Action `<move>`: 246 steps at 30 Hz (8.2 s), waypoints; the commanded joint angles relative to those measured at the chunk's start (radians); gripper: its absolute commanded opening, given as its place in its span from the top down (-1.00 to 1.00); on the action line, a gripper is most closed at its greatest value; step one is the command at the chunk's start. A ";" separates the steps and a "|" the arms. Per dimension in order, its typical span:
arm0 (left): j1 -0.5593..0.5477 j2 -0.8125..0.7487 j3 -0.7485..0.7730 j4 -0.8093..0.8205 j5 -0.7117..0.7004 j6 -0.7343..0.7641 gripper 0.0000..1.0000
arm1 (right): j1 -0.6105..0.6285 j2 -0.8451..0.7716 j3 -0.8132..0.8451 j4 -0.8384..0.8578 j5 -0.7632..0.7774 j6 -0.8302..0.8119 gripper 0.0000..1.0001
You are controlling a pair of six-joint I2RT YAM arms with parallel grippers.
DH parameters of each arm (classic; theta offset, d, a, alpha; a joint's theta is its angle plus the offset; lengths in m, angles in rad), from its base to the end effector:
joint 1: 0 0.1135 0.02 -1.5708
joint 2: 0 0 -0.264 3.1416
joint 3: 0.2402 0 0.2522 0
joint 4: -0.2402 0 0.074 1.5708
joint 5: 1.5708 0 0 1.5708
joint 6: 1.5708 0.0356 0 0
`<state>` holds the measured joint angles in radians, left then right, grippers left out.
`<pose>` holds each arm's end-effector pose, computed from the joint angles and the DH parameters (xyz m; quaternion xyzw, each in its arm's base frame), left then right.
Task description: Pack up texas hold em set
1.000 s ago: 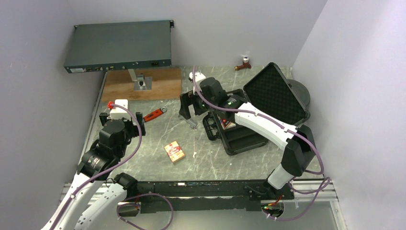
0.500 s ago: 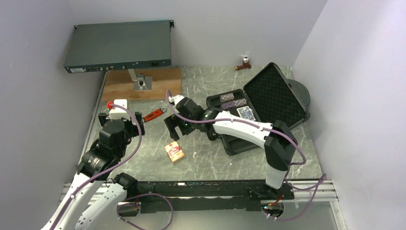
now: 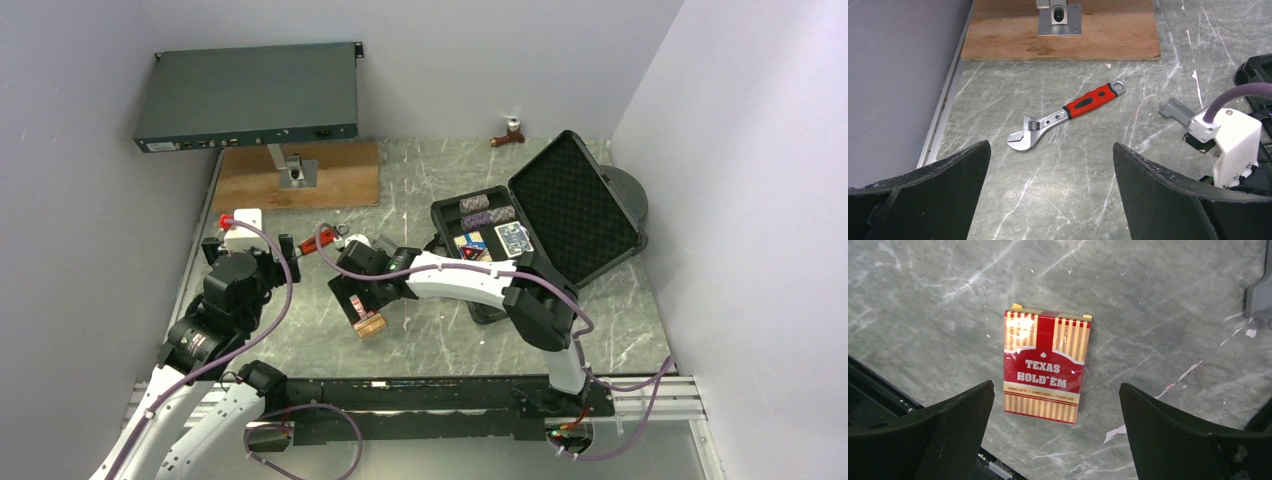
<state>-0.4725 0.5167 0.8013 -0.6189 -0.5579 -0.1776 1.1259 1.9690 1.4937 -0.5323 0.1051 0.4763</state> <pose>0.1040 -0.0320 0.3361 -0.0428 0.7983 0.0347 0.5997 0.1867 0.3830 0.2056 -0.2923 0.9138 0.1642 0.2294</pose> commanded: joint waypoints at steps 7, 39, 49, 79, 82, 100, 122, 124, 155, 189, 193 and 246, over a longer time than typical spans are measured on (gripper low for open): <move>0.005 -0.027 -0.004 0.001 -0.033 -0.005 -0.98 | 0.024 0.059 0.065 -0.042 0.051 0.028 -0.98; 0.006 -0.016 0.004 -0.053 -0.173 -0.058 -0.98 | 0.061 0.164 0.126 -0.084 0.061 0.013 0.28; 0.007 -0.023 0.004 -0.052 -0.169 -0.059 -0.98 | 0.013 0.036 0.136 -0.127 0.120 0.043 0.49; 0.006 -0.019 0.004 -0.046 -0.142 -0.054 -0.98 | -0.253 -0.377 -0.014 -0.613 0.585 0.932 1.00; 0.007 -0.017 0.005 -0.047 -0.141 -0.053 -0.98 | -0.307 -0.472 -0.118 -0.570 0.553 1.010 1.00; 0.006 -0.009 0.004 -0.046 -0.131 -0.051 -0.98 | -0.631 -0.744 -0.480 -0.500 0.376 1.345 1.00; 0.006 0.006 0.006 -0.045 -0.120 -0.048 -0.98 | -0.710 -0.475 -0.365 -0.485 0.268 1.092 1.00; 0.006 0.010 0.006 -0.045 -0.119 -0.048 -0.98 | -0.710 -0.469 -0.367 -0.487 0.271 1.098 1.00; 0.006 -0.003 0.003 -0.033 -0.099 -0.043 -0.98 | -0.710 -0.487 -0.400 -0.448 0.291 1.055 -0.72; 0.006 0.006 0.004 -0.035 -0.091 -0.043 -0.98 | -0.642 -0.658 -0.141 0.053 0.454 -0.071 -0.91; 0.006 0.011 -0.001 -0.031 -0.089 -0.042 -0.98 | -0.690 -0.647 -0.105 0.145 0.465 -0.126 -0.82; 0.004 0.115 -0.002 0.015 0.071 -0.009 -0.91 | -1.502 -0.290 0.085 0.031 -0.222 0.062 -0.88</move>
<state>-0.4698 0.6281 0.7891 -0.6300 -0.4839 -0.1959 -0.3717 1.6726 1.5497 -0.4843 -0.0330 0.5282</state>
